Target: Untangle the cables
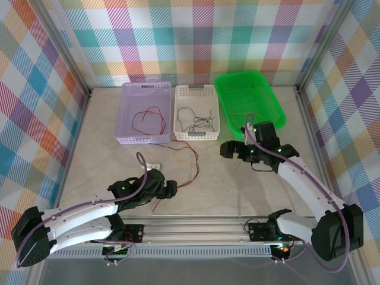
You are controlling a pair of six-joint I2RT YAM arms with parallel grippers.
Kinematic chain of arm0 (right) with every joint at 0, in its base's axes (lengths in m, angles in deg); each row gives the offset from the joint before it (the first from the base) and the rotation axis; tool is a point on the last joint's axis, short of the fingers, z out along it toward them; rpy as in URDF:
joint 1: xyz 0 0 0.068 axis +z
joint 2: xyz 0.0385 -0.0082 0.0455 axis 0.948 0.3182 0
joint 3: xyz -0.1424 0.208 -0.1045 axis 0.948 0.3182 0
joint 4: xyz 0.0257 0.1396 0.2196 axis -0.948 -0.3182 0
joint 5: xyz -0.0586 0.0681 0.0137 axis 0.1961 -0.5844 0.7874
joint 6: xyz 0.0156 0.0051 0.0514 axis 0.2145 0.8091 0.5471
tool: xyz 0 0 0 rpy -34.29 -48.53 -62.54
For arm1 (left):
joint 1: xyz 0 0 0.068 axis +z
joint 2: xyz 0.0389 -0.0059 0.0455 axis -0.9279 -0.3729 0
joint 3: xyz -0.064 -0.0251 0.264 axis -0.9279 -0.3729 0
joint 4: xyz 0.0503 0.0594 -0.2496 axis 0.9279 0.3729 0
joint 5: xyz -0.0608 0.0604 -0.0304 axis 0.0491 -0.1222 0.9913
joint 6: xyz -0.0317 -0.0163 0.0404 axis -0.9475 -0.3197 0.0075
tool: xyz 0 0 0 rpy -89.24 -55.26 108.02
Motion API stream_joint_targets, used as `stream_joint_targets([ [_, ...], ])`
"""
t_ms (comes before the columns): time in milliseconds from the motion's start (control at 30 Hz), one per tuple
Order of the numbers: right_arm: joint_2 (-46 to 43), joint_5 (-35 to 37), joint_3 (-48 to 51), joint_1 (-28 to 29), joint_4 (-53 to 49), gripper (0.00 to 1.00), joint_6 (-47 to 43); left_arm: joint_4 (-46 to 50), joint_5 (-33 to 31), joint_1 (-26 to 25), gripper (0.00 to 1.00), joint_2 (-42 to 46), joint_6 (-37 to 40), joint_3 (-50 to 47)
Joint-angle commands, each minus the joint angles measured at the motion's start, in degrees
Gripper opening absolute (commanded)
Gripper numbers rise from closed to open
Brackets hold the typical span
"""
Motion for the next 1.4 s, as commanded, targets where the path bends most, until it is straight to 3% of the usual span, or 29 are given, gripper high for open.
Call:
stream_joint_targets([
  [0,-0.39,1.82,4.03,2.34,2.27,1.0,-1.1,2.59,-4.24,-1.37,0.95,-1.67,-1.43,2.06],
  [300,4.01,14.51,3.25,2.54,4.05,0.99,-3.38,3.13,-7.46,-1.99,0.94,-2.41,-3.0,2.99],
  [633,18.01,21.89,-3.48,4.8,9.56,0.97,-6.42,4.58,-8.94,-2.69,0.94,-2.13,-4.25,2.59],
  [1033,32.12,24.66,-11.93,5.57,10.69,0.9,-9.73,5.7,-9.7,-2.79,0.94,-1.97,-3.76,3.17],
  [1367,37.91,25.87,-13.3,6.03,12.87,0.83,-9.93,5.76,-10.18,-2.78,0.94,-2.33,-3.49,3.09],
])
